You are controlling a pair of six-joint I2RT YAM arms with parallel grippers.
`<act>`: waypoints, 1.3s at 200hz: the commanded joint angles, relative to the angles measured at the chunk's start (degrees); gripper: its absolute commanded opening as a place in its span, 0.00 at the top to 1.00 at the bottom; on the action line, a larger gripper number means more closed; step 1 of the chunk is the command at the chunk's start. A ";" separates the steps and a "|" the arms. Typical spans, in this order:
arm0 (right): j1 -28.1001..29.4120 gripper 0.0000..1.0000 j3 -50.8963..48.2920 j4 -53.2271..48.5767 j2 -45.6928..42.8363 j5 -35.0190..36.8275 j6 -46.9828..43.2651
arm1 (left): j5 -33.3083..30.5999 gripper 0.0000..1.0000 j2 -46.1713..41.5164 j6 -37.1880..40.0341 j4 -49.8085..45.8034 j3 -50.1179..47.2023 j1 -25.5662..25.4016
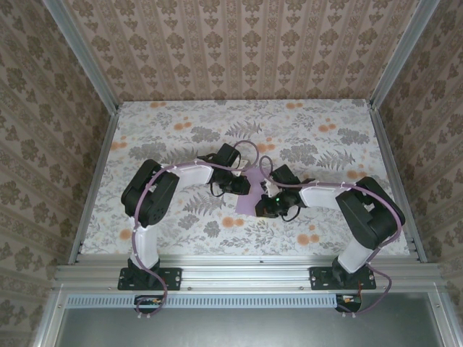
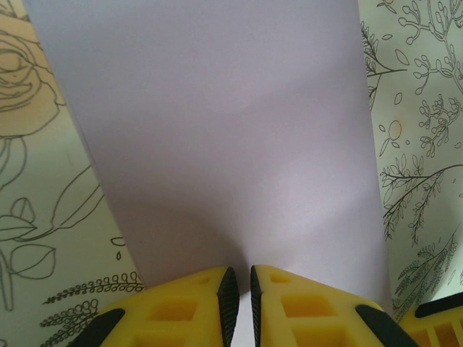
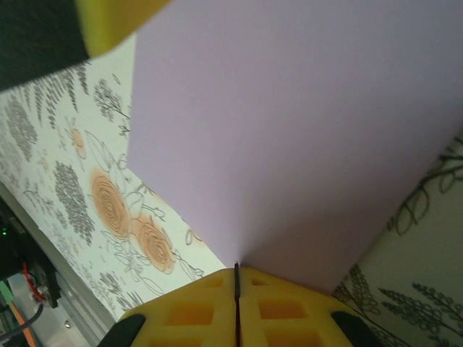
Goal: Fold a paper plane with a square sheet of paper (pick it up from the middle)
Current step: Fold the square sheet of paper in half at the center of the table, then pick up the paper from the center of the table.
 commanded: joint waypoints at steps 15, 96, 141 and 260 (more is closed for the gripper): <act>-0.02 0.88 0.23 -6.32 -2.43 1.45 -2.90 | -5.17 0.81 4.33 1.70 -8.45 -3.97 0.40; -9.13 0.63 1.82 -0.90 -5.88 3.42 5.75 | -5.08 0.81 2.97 1.56 -7.88 -5.04 0.48; -9.45 0.57 5.95 -1.41 -1.21 5.06 5.45 | -4.91 0.81 2.87 1.52 -7.33 -5.49 0.58; -7.53 0.55 12.33 -1.48 8.45 6.03 4.97 | -4.64 0.81 2.59 1.26 -6.47 -6.56 0.78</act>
